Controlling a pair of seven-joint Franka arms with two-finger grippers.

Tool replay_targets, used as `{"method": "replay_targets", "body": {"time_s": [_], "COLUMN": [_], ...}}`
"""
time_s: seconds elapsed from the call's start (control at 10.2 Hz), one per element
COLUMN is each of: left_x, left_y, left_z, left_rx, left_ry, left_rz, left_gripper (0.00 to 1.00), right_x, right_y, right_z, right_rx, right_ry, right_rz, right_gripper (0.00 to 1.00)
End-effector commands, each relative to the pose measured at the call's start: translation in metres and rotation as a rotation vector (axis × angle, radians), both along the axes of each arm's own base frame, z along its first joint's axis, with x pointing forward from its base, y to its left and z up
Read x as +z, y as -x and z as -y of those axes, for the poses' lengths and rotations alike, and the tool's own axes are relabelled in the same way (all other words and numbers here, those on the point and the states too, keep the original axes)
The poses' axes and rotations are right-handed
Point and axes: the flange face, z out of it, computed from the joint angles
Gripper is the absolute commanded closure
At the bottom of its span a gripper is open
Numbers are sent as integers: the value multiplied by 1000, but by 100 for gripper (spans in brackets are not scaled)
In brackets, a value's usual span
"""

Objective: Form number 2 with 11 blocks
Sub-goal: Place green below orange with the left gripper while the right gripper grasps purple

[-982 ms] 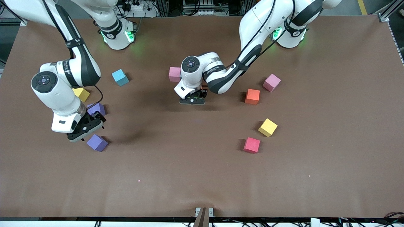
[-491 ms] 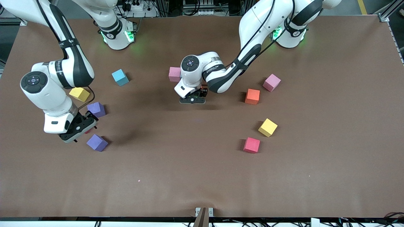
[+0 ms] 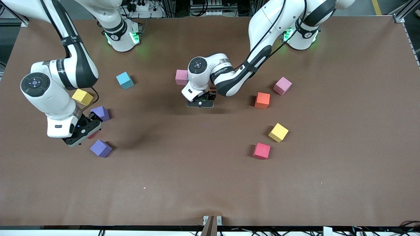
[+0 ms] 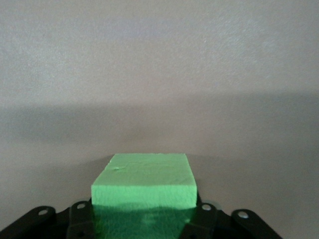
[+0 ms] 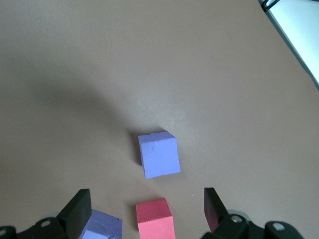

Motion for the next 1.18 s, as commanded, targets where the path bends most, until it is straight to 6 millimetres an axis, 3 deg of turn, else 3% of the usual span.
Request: {"method": "replay_targets", "body": {"time_s": [0.0, 0.29, 0.49, 0.69, 1.08], "left_x": [2, 55, 97, 115, 121], "left_y": [4, -18, -52, -99, -191], "left_z": [-6, -5, -22, -65, -174], "left_rx": [13, 66, 151, 325, 829], "left_ry": [-29, 15, 43, 42, 9], "left_rz": [18, 77, 121, 137, 127], "left_gripper": [0, 0, 0, 0, 0], "right_x": [-6, -11, -9, -5, 6], "right_y": [-3, -4, -6, -7, -6], "right_z": [3, -1, -4, -9, -18], "right_rx": [26, 55, 69, 73, 36], "right_ry": [7, 5, 0, -4, -53], "right_rz": [-16, -14, -1, 9, 29], "right_gripper": [0, 0, 0, 0, 0]}}
